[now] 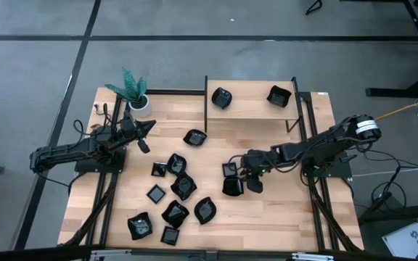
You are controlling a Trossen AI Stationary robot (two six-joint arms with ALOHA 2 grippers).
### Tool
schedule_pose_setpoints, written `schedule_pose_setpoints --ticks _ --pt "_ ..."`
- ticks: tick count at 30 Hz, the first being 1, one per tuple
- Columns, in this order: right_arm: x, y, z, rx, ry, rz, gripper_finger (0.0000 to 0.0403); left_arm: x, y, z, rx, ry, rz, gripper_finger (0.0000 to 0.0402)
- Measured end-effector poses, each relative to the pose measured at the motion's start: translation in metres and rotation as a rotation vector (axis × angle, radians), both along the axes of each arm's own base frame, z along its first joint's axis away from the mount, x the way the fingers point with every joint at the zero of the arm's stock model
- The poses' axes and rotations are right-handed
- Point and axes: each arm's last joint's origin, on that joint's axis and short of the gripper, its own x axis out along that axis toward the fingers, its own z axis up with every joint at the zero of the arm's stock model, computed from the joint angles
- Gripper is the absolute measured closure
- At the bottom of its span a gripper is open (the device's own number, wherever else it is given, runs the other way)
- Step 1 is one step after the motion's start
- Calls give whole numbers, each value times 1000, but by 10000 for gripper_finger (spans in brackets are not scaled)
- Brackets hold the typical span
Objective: Pick & Place Mini shaped plates
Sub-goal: Stack the black leaf-shaped plate on top of the black leaf-shaped plate on the shelf
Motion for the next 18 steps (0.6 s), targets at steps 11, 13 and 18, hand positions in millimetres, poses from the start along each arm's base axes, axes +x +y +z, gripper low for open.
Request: schedule_pose_setpoints --ticks 11,13,18 --pt "1 0 -10 -20 37 17 268 0 0 0 0 0 0 398" --pt "1 0 -10 -20 37 17 270 0 0 0 0 0 0 398" --pt "1 0 -10 -20 36 17 299 0 0 0 0 0 0 398"
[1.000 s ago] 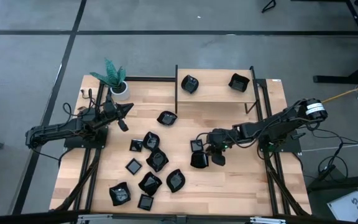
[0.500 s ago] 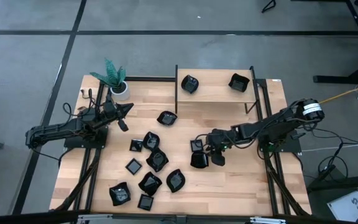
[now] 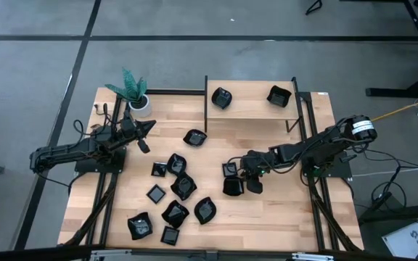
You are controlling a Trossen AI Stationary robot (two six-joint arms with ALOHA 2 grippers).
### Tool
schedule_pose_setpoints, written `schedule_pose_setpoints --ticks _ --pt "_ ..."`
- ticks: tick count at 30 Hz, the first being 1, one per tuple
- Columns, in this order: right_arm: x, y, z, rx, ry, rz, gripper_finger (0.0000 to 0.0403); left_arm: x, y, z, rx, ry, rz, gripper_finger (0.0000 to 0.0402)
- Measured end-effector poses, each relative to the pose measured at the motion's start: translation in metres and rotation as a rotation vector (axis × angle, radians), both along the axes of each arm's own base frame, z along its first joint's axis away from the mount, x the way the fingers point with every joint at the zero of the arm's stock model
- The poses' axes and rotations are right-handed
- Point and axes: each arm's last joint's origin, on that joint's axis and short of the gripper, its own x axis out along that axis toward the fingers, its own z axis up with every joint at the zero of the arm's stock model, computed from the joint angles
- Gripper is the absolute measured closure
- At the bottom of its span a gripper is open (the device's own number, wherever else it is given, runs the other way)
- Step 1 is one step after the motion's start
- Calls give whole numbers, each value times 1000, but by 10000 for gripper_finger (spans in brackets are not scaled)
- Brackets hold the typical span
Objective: Pick & Place Mini shaped plates
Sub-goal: Stack the black leaf-shaped plate on top of the black leaf-shaped plate on the shelf
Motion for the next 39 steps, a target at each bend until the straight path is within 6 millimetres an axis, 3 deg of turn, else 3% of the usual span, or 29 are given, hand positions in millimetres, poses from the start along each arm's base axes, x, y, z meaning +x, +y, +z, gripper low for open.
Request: schedule_pose_setpoints --ticks 10,39 --pt "1 0 1 -2 -15 8 396 0 0 0 0 0 0 398" --pt "9 0 9 -45 -141 -12 399 0 0 0 0 1 0 398"
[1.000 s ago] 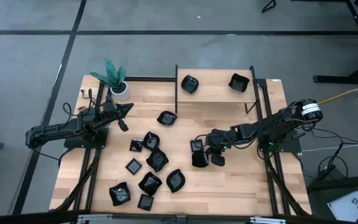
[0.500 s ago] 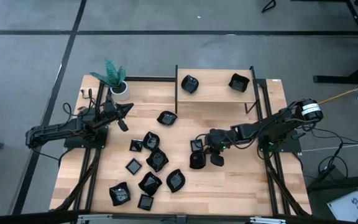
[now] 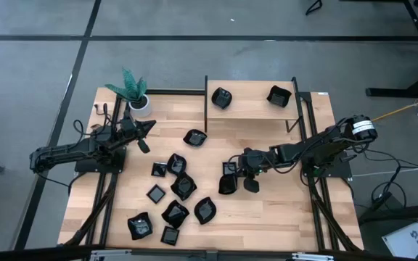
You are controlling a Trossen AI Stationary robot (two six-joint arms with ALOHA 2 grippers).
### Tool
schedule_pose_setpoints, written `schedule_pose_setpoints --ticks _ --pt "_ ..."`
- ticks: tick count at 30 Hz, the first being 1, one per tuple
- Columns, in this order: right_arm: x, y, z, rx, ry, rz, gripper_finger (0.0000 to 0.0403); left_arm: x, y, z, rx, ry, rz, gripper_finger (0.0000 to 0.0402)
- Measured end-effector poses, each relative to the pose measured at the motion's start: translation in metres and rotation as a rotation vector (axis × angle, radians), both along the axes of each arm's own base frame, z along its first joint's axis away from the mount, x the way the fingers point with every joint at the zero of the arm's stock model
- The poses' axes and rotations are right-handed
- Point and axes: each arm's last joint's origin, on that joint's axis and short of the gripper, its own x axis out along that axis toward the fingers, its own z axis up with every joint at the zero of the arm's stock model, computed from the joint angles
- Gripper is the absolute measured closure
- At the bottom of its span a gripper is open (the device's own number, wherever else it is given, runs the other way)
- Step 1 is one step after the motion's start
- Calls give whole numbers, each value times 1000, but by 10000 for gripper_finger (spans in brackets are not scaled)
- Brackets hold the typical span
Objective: Pick & Place Mini shaped plates
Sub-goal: Stack the black leaf-shaped plate on top of the black leaf-shaped plate on the shelf
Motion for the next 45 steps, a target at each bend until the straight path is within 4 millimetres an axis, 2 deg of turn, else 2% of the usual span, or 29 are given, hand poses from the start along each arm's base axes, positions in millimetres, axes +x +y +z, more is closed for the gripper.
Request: schedule_pose_setpoints --ticks 5,19,21,34,40,45 --pt "1 -2 1 -73 -25 -35 400 0 0 0 0 0 0 398" --pt "10 -7 12 -432 -96 -25 401 0 0 0 0 0 0 398" --pt "10 -7 11 -407 -96 -30 401 0 0 0 0 -1 0 398" --pt "8 -4 8 41 -21 -35 401 0 0 0 0 0 0 398" --pt "3 -3 -3 107 103 -88 401 0 0 0 0 0 0 398" --pt "4 -2 -9 126 128 -76 401 0 0 0 0 -1 0 398"
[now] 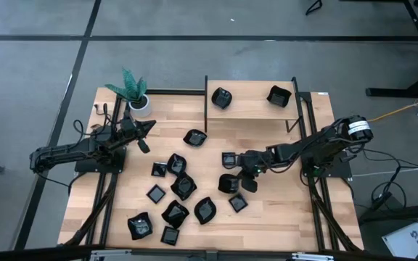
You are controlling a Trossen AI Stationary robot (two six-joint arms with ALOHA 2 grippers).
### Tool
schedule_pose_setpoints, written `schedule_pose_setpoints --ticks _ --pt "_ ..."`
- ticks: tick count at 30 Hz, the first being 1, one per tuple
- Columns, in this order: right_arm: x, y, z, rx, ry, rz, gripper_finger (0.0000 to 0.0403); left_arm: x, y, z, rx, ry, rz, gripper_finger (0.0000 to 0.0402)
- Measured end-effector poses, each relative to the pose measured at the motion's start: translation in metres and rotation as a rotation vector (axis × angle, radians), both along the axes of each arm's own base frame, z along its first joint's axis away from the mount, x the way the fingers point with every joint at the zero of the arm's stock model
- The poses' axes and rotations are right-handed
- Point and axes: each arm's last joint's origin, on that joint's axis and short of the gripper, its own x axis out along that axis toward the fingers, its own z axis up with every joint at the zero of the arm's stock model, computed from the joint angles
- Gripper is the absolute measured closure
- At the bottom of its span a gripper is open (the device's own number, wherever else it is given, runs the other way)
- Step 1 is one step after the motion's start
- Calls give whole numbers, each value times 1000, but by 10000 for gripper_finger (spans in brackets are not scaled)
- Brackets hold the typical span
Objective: Pick & Place Mini shaped plates
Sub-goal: Stack the black leaf-shaped plate on top of the black leaf-shaped plate on the shelf
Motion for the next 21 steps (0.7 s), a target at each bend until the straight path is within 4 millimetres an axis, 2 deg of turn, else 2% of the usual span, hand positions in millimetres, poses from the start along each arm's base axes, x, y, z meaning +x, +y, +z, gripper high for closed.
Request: schedule_pose_setpoints --ticks 8,21 --pt "0 0 0 -1 0 -1 390 0 0 0 0 0 0 398" --pt "0 -3 2 -14 -6 3 306 0 0 0 0 1 0 398"
